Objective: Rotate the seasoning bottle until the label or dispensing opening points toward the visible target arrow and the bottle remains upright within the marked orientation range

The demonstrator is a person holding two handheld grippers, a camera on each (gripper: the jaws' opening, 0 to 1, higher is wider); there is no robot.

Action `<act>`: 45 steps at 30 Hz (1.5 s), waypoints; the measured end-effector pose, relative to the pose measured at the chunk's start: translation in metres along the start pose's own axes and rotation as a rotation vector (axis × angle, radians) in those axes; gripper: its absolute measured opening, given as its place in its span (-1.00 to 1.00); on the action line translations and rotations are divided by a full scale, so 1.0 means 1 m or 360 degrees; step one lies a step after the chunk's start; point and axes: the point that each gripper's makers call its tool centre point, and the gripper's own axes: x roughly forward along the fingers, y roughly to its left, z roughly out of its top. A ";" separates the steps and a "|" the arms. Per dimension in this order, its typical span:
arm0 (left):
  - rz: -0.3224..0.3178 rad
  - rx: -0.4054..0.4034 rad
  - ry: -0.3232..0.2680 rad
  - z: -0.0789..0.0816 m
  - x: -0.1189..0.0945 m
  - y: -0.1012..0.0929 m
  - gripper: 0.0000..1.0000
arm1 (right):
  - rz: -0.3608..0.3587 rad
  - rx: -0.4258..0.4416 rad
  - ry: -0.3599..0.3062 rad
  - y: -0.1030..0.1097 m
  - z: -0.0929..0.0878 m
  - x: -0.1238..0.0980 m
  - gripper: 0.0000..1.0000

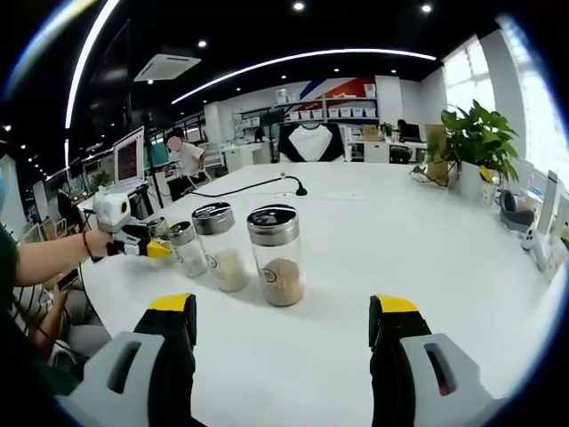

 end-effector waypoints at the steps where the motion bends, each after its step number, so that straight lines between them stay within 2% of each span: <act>1: 0.0017 -0.0004 0.0008 0.000 0.000 0.000 -0.26 | -0.0001 0.0001 -0.0002 0.000 0.000 0.000 0.61; 8: 0.0096 -0.0042 0.0017 -0.002 -0.001 0.003 -0.26 | -0.0006 0.0004 -0.0002 -0.001 -0.001 -0.001 0.61; 21: 0.0322 -0.0151 0.0032 -0.004 -0.003 0.008 -0.26 | 0.0001 0.0007 -0.0010 0.000 0.001 -0.001 0.61; 27: 0.0407 -0.0200 -0.0016 -0.004 -0.002 0.010 -0.26 | 0.0000 0.0007 -0.0008 -0.001 0.000 0.000 0.61; 45: 0.0697 -0.0368 -0.0010 -0.005 -0.003 0.016 -0.26 | 0.0012 -0.0014 -0.0026 0.001 0.005 -0.001 0.62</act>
